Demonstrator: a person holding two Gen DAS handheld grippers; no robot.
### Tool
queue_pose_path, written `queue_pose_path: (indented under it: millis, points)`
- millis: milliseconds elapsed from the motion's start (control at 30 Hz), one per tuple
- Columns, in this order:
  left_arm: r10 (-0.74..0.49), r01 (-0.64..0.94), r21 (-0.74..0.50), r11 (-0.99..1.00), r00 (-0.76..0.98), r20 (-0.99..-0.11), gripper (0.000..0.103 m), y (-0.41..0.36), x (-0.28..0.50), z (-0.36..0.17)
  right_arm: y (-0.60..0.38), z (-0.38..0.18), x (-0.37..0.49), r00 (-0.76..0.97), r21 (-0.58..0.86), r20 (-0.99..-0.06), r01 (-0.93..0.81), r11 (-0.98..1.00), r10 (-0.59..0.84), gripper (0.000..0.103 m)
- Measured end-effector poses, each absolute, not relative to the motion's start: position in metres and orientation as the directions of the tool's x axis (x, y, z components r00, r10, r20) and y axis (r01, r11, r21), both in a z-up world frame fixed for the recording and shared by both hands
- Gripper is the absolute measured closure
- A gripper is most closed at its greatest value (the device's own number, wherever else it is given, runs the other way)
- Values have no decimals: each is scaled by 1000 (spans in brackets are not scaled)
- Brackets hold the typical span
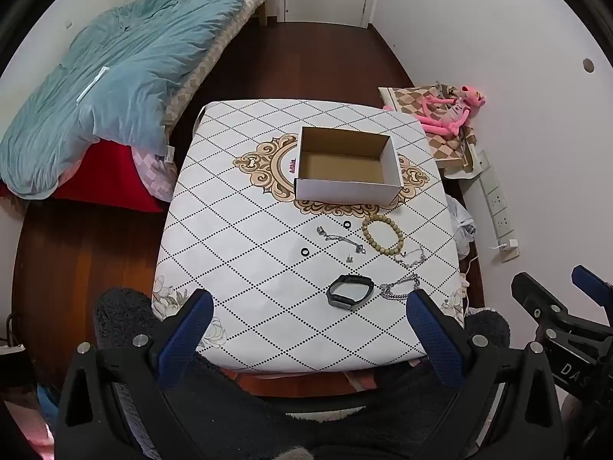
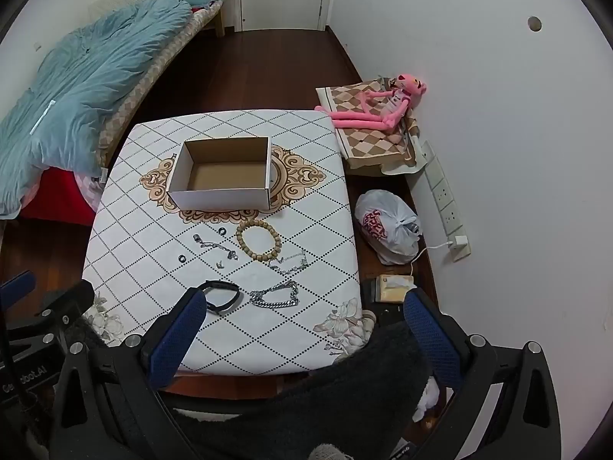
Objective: Organize jewelry
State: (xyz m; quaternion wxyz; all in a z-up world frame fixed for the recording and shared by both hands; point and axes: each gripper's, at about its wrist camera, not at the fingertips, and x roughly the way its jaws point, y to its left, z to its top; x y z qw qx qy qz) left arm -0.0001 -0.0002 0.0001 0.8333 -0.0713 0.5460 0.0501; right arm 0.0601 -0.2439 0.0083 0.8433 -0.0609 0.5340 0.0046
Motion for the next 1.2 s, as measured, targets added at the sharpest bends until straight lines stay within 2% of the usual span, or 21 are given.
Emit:
queue_pose_path:
  millis: [1200]
  points:
    - [3,-161,-69,984,410,-912,0,5,-4,11,-244,14,61,432,-96,-900,-82,992,-51,0]
